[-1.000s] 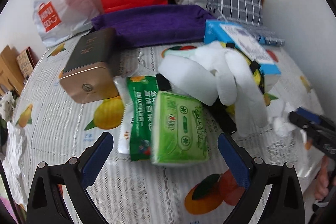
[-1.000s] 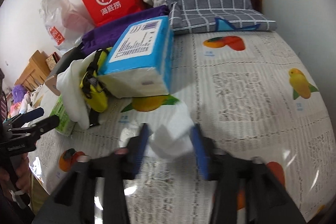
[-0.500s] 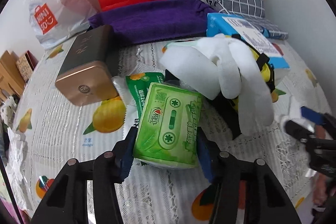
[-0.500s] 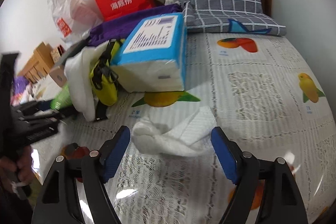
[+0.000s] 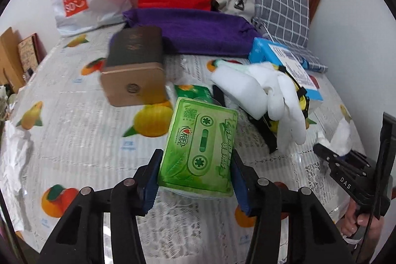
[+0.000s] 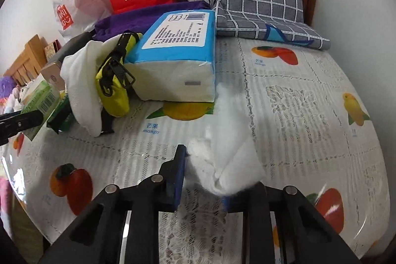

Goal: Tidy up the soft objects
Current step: 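Carry the tissue pack with the left tool while the right tool carries the cloth toward the purple towel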

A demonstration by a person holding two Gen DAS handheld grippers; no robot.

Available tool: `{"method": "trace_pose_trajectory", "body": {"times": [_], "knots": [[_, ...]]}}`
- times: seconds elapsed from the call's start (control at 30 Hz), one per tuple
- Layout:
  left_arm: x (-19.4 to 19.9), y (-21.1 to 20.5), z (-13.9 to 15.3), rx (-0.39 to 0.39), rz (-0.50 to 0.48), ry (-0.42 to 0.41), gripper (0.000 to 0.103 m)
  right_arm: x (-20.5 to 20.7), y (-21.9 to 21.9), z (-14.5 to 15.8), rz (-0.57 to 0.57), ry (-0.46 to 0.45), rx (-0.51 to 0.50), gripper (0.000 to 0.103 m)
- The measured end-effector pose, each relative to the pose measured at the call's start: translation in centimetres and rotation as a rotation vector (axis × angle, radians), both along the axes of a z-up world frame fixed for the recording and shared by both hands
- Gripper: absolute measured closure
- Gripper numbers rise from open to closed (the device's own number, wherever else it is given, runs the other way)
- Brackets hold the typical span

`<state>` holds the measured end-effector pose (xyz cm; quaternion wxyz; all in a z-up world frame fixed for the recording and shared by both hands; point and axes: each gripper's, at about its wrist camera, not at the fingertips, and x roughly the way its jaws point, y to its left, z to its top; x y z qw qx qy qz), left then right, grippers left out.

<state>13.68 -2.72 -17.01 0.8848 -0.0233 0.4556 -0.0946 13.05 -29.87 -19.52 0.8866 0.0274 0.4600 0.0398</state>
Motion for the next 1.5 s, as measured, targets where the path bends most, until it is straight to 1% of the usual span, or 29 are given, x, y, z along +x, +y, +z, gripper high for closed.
{"method": "trace_pose_trajectory", "body": {"times": [0.13, 0.27, 0.33, 0.57, 0.67, 0.77, 0.93, 1.1, 1.23, 1.37, 1.5], "knots": [[-0.7, 1.4, 1.2, 0.001, 0.036, -0.021, 0.053, -0.8, 0.1, 0.6, -0.002, 0.007, 0.047, 0.081], [-1.5, 2.3, 2.4, 0.028, 0.065, -0.038, 0.053, -1.8, 0.1, 2.6, -0.012, -0.020, 0.092, 0.081], [-1.9, 2.7, 3.1, 0.019, 0.072, -0.041, 0.053, -2.3, 0.2, 3.8, -0.012, -0.038, 0.103, 0.081], [-3.0, 4.1, 6.5, 0.000, 0.089, -0.095, 0.053, -3.0, 1.1, 8.1, 0.004, -0.090, 0.118, 0.081], [-3.2, 4.6, 7.6, -0.007, 0.100, -0.104, 0.053, -2.8, 1.5, 9.8, 0.007, -0.107, 0.109, 0.081], [-3.2, 5.0, 8.6, 0.002, 0.116, -0.114, 0.053, -2.4, 1.9, 11.1, 0.018, -0.125, 0.113, 0.081], [-1.9, 5.6, 9.9, -0.025, 0.126, -0.102, 0.053, -1.2, 2.7, 13.1, 0.055, -0.141, 0.108, 0.081], [0.0, 5.9, 10.7, -0.021, 0.140, -0.112, 0.053, 1.7, 3.4, 14.4, 0.068, -0.141, 0.109, 0.081], [2.6, 6.2, 10.8, -0.021, 0.145, -0.104, 0.053, 4.2, 3.8, 14.9, 0.088, -0.137, 0.125, 0.081], [5.5, 6.3, 10.6, -0.007, 0.152, -0.099, 0.053, 7.3, 4.2, 15.3, 0.095, -0.147, 0.117, 0.081], [8.2, 6.3, 10.6, -0.012, 0.156, -0.094, 0.053, 9.7, 4.3, 15.7, 0.098, -0.157, 0.115, 0.081]]}}
